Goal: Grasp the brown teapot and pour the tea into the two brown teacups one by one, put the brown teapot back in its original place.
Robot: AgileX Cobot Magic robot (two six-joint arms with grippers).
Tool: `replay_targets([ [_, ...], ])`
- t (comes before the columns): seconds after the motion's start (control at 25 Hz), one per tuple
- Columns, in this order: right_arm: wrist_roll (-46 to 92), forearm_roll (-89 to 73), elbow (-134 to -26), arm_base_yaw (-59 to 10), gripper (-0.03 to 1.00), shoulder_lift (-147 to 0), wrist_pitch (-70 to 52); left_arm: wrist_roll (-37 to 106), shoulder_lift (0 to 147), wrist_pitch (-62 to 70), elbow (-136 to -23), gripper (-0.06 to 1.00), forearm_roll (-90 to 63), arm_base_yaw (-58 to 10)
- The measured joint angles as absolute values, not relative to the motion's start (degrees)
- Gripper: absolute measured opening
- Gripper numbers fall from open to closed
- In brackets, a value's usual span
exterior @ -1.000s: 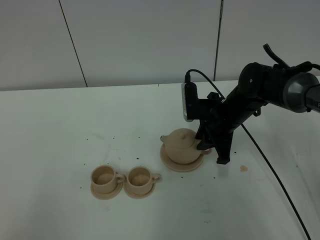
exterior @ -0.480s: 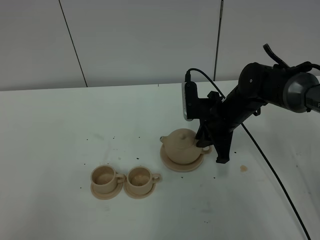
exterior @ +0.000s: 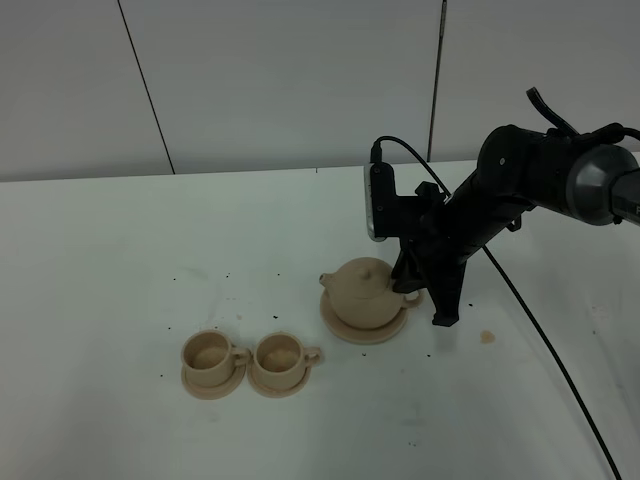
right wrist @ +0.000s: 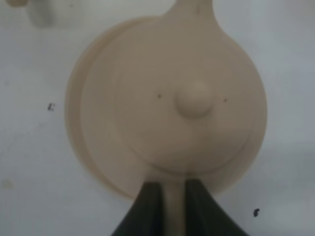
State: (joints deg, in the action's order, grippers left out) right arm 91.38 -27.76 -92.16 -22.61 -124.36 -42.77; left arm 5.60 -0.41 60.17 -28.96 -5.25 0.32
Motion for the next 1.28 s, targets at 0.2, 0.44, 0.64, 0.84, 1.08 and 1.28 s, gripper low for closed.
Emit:
replay_targets([
  [0.2, 91.38, -27.76, -92.16, -22.61, 0.10, -124.36, -42.83, 5.60, -0.41, 60.17, -28.96, 0.23, -5.25, 0.32],
  [0.44, 91.38, -27.71, -92.16, -22.61, 0.10, -124.36, -42.83, 5.60, -0.41, 60.17, -28.96, 0.23, -5.25, 0.32],
  [0.64, 91.38, -27.71, -92.16, -22.61, 0.10, -124.13, -43.02, 5.60, -0.41, 60.17, -28.96, 0.23, -5.25, 0.32],
  [0.84, 91.38, -27.76, -92.16, -22.61, 0.10, -123.77, -43.45, 5.60, -0.41, 60.17, -28.96, 0.23, -5.25, 0.32],
  [1.08, 91.38, -28.76, -92.08, -22.61, 0.10, -123.37, -43.76, 5.60, -0.41, 60.17, -28.96, 0.23, -5.25, 0.32],
  [1.28, 91.38, -29.94, -92.06, -22.61, 0.10, -123.32, -43.76, 5.60, -0.41, 60.17, -28.96, 0.23, -5.25, 0.32],
])
